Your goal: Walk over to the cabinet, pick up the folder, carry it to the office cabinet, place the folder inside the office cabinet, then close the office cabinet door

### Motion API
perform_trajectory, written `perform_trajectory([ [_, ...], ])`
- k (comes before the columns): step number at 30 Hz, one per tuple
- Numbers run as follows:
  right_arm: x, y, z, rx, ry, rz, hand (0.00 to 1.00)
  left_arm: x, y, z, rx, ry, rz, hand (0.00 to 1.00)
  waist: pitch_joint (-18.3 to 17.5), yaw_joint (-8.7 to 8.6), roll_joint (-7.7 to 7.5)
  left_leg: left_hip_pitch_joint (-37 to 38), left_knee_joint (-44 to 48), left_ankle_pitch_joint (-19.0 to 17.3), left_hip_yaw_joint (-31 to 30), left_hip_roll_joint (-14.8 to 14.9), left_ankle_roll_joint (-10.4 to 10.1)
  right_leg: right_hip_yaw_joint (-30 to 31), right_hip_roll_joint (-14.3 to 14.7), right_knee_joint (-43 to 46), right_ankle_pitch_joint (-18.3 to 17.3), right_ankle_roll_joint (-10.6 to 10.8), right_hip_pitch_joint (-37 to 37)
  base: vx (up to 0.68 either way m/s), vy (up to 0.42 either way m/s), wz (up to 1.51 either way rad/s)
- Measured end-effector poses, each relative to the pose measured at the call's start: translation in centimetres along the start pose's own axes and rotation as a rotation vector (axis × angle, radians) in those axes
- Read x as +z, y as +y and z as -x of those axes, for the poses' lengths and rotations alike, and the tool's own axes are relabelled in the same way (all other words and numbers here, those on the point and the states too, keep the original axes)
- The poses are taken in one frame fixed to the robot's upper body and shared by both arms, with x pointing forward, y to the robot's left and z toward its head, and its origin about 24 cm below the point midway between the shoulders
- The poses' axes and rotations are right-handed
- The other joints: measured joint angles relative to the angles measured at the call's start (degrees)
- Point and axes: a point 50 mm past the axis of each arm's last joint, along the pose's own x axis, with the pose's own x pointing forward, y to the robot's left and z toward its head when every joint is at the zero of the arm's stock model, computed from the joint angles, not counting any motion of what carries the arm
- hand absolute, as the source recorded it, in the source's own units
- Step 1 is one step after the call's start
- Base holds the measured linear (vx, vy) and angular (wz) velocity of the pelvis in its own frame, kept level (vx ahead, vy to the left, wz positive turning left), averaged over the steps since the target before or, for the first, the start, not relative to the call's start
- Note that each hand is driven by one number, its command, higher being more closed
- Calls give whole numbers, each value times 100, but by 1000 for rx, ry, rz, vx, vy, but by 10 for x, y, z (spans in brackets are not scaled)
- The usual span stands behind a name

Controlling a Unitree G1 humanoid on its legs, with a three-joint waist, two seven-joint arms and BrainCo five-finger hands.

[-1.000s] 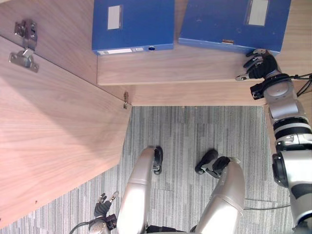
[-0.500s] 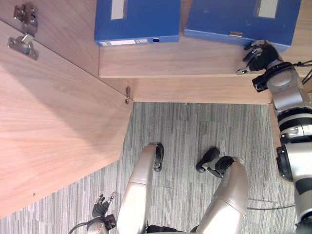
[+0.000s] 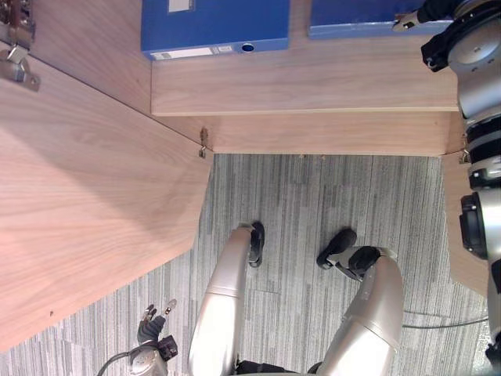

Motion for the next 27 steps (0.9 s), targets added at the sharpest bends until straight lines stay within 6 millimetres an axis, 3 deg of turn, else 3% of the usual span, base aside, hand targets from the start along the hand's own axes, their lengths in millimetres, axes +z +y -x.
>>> perform_trajectory([
  [4,4,43,12,90,-53,38,0,3,-3,-3,3,-3,6,0,3,-28,-6,199,-148,8,44,87,-16,-9,98,-156,28,-35,158,35,7,-11],
  [6,7,96,35,208,-110,50,0,2,-5,-4,7,5,7,0,6,-92,-15,474,-362,38,57,127,-66,-55,195,-333,39,-46,409,47,-16,-13],
  [7,8,109,43,236,-124,47,0,2,-5,-4,10,7,7,0,6,-97,-21,561,-417,43,64,166,-76,-78,219,-397,54,-52,489,65,-27,-17],
  [9,7,170,84,435,-166,58,0,-3,-4,-4,15,27,4,0,16,-174,-57,967,-791,107,67,257,-129,-205,387,-783,131,-114,923,90,-32,-19],
  [11,13,197,112,522,-228,72,0,-6,-2,-3,25,44,6,0,17,-232,-77,1249,-1051,158,80,348,-160,-311,517,-1077,211,-151,1222,85,-21,-25],
  [13,29,225,153,665,-307,15,0,-13,6,-2,55,73,16,0,21,-275,-259,1814,-1447,210,198,468,-223,-326,710,-1436,295,-181,1689,118,-37,-34],
  [15,47,230,171,674,-373,-42,0,-16,13,-2,82,90,25,0,16,-328,-429,2257,-1757,255,287,554,-259,-335,859,-1729,358,-192,2062,118,-48,-31],
  [17,65,220,173,604,-425,-100,0,-20,17,-1,92,106,8,0,-28,-391,-537,2655,-2000,287,335,588,-282,-340,959,-1943,389,-180,2413,86,-23,-21],
  [19,78,187,159,343,-431,-205,0,-20,21,-1,99,107,-25,0,-42,-404,-596,3111,-2278,341,379,581,-301,-358,1000,-2139,410,-154,2816,67,5,-5],
  [22,89,153,153,54,-417,-324,0,-21,29,0,129,110,-40,0,-100,-428,-649,3595,-2603,412,414,526,-296,-394,1009,-2365,432,-114,3252,59,23,1],
  [24,87,157,162,23,-380,-371,0,-23,33,1,148,121,-42,0,-240,-448,-704,3839,-2852,481,458,493,-293,-401,1022,-2533,455,-76,3453,62,27,-2],
  [27,74,190,196,127,-246,-459,0,-29,34,3,155,145,-54,0,-529,-471,-760,4313,-3378,633,495,501,-321,-466,1148,-2972,549,-18,3888,104,16,-5],
])
